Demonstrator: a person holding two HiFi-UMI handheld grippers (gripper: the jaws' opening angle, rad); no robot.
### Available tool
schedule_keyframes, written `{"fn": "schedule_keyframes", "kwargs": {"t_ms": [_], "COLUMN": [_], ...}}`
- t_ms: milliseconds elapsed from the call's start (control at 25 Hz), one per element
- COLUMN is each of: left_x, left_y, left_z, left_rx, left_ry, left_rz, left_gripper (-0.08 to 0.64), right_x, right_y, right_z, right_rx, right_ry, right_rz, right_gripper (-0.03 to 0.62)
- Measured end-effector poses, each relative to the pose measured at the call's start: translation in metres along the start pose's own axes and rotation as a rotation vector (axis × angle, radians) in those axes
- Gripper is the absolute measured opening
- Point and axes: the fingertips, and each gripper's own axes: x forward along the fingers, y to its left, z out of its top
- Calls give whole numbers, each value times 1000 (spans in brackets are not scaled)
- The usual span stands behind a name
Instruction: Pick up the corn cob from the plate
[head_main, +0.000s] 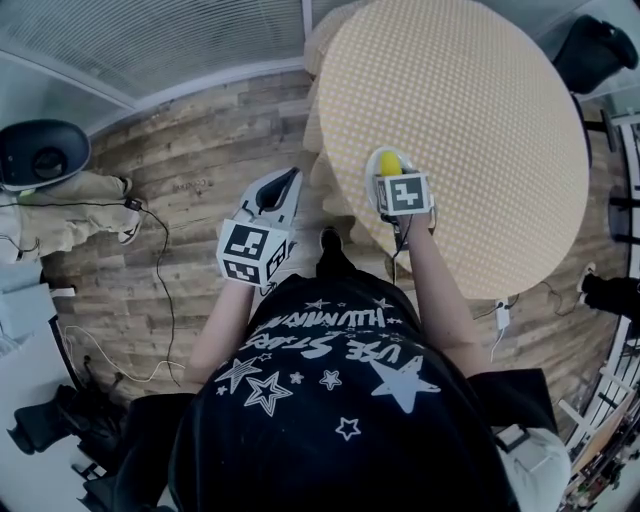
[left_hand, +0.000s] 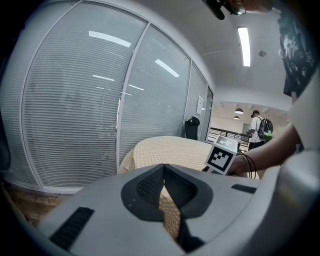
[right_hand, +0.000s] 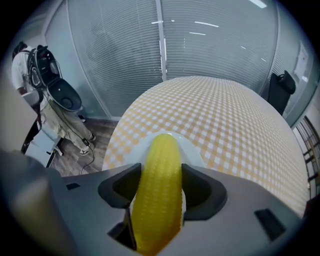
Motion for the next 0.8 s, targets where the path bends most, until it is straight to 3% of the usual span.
{"fn": "schedule_keyframes", "kwargs": {"t_ms": [160,320,560,800], "left_x": [-8,-20,-36,-61], "left_y": [-2,2,-4,-16], "left_z": [-2,-6,-9,-13], "left_rx": [0,-11,-16,-6], "left_ry": [-1,-9,-22,-39], "left_rz": [4,11,-3,-17], "left_gripper": [8,8,8,8], "right_x": [-2,-18,-69,-126], "right_y": [-2,-1,-5,2], "right_z": [-2,3,26,28], "right_rx": [-18,51,141,301], "right_ry": [-13,-78,-272,-473], "right_rz": [14,55,111,262], "right_gripper": [256,255,255,255]}}
